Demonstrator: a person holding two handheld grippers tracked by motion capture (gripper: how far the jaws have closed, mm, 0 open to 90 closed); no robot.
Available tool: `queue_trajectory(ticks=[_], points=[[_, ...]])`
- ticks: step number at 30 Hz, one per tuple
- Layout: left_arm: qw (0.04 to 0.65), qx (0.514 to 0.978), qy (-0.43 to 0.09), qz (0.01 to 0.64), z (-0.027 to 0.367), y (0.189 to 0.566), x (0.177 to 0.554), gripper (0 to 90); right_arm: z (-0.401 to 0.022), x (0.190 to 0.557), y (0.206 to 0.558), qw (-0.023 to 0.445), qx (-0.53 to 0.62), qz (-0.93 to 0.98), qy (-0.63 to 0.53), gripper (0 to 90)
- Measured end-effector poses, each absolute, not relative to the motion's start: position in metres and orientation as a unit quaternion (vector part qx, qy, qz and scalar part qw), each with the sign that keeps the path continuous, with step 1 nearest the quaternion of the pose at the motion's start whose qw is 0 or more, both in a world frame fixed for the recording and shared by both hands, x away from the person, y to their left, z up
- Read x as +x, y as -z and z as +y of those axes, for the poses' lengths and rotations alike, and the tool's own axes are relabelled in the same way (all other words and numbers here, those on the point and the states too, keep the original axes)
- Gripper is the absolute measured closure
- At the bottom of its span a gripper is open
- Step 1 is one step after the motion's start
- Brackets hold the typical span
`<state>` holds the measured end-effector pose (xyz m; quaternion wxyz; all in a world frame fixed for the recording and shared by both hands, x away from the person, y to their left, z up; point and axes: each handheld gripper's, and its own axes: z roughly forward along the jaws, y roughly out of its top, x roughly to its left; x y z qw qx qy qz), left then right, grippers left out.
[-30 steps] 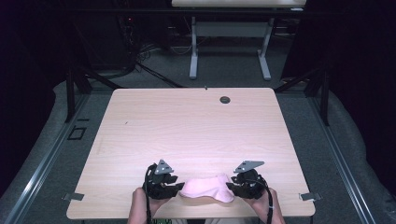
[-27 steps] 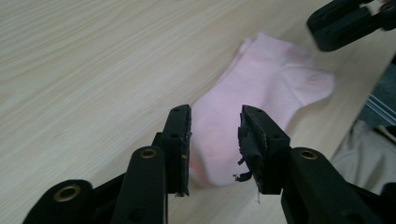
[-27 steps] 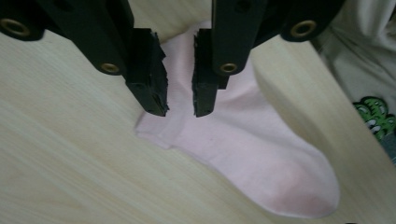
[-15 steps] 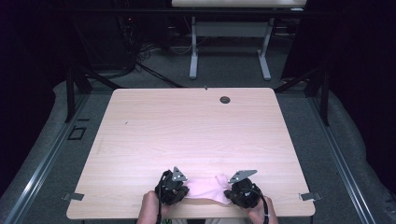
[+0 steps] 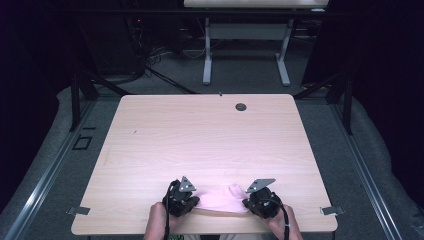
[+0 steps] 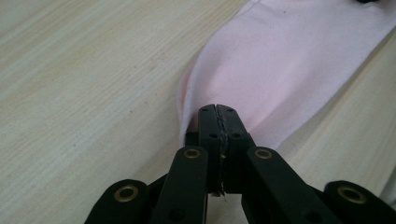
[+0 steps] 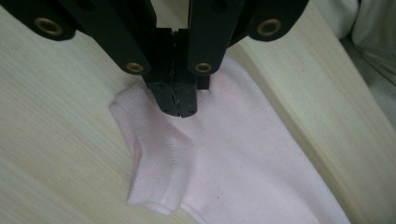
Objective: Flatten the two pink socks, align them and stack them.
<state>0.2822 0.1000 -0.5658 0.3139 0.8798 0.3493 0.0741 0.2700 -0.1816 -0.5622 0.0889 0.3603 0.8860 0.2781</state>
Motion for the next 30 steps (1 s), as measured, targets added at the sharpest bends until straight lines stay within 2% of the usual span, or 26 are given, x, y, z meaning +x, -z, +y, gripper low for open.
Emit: queue_trajectory(ticks=[9,11,13,16,17,18,21,26,30], points=[[0.312,0.88,-0.076,0.351,0.101,0.565,0.289,88.9,-0.179,0.281,0.561,0.089,0.362,0.889,-0.268,90.0],[0.318,0.879,-0.066,0.348,0.101,0.564,0.289,82.7,-0.178,0.281,0.561,0.087,0.364,0.886,-0.273,90.0],[0.324,0.876,-0.069,0.35,0.101,0.56,0.288,71.0,-0.178,0.28,0.561,0.082,0.362,0.885,-0.28,88.5],[0.335,0.871,-0.079,0.35,0.103,0.55,0.283,48.8,-0.18,0.277,0.555,0.083,0.366,0.878,-0.297,68.6],[0.342,0.866,-0.082,0.354,0.104,0.546,0.281,38.7,-0.182,0.276,0.552,0.09,0.369,0.873,-0.307,59.9],[0.348,0.863,-0.088,0.356,0.107,0.542,0.279,32.4,-0.184,0.274,0.548,0.095,0.375,0.867,-0.315,51.4],[0.361,0.849,-0.117,0.367,0.122,0.531,0.271,15.3,-0.194,0.27,0.541,0.112,0.399,0.85,-0.324,18.0],[0.337,0.819,-0.175,0.43,0.17,0.54,0.272,3.2,-0.23,0.264,0.545,0.143,0.459,0.816,-0.321,0.0],[0.315,0.794,-0.188,0.484,0.205,0.559,0.279,0.1,-0.255,0.262,0.556,0.161,0.495,0.795,-0.311,0.0]])
